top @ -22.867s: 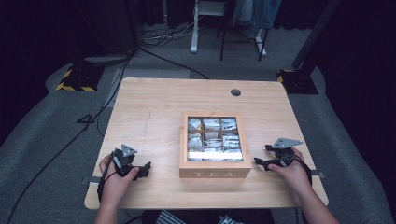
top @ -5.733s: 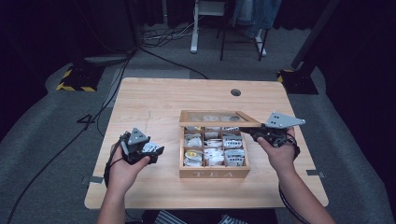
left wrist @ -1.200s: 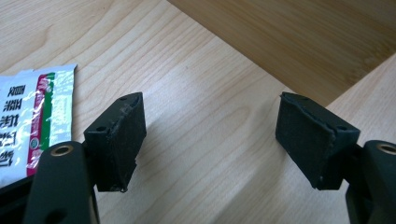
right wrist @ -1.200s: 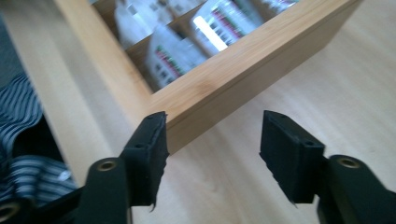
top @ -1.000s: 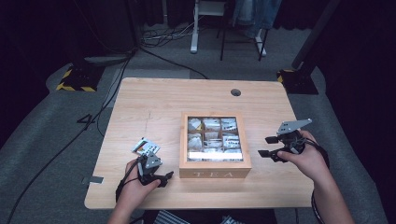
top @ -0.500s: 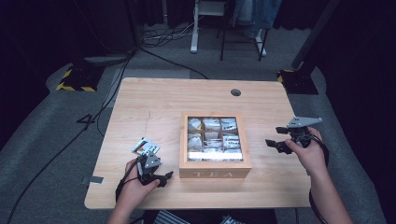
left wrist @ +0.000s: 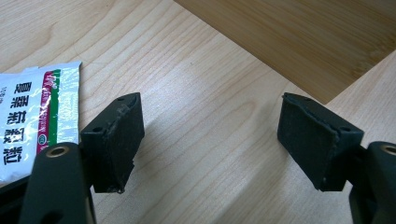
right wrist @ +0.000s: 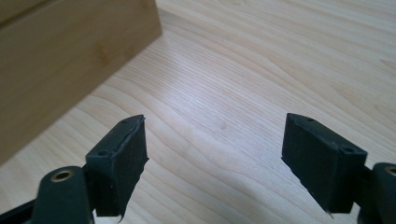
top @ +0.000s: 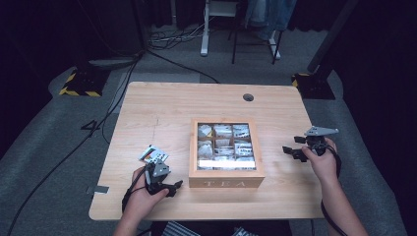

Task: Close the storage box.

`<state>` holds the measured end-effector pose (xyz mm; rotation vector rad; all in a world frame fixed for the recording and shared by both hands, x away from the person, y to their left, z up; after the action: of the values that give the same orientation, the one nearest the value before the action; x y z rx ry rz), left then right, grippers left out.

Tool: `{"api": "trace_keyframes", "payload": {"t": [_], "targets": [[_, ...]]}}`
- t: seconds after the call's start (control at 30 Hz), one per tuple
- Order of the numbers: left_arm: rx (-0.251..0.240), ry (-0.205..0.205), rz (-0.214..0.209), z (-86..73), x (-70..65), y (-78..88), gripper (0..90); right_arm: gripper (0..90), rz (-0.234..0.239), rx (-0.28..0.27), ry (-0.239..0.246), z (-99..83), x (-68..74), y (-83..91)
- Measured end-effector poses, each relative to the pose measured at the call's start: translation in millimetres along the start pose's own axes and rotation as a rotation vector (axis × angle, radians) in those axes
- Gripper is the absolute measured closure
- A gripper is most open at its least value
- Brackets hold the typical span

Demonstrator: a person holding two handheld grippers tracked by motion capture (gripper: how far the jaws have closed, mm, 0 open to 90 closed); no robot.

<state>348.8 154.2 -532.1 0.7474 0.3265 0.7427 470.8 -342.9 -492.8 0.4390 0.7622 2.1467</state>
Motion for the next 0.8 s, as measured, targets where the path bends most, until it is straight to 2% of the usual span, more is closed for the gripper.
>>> {"api": "trace_keyframes", "payload": {"t": [0.2,0.6,0.7,0.77,0.8], "targets": [[0.0,0.001,-0.002,0.2,0.0,-0.3,23.3,22.6,-0.025,-0.003,0.002,-12.1,-8.5,-10.7],[0.001,0.008,0.001,1.4,-0.1,-1.6,22.6,21.9,-0.05,0.022,0.02,-20.8,-8.6,-21.8],[0.003,0.005,0.0,2.1,0.2,-2.2,22.0,17.7,-0.066,0.036,0.022,-23.0,-8.7,-23.8],[0.002,0.006,0.002,2.5,0.3,-2.8,21.8,16.0,-0.077,0.055,0.015,-24.9,-9.1,-24.6],[0.002,0.005,0.0,2.9,0.5,-3.3,21.4,14.8,-0.08,0.051,-0.016,-26.6,-10.1,-25.3]]}}
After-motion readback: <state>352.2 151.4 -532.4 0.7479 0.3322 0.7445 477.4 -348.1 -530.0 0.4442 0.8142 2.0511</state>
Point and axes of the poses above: each handheld gripper's, and its own axes: y roughly backward along the jaws, z roughly out of its top, x roughly to its left, the point moved 4 cm from there along -y, roughly forward along the jaws, and after that the axes turned 1 degree about -y, right-handed, at the moved point
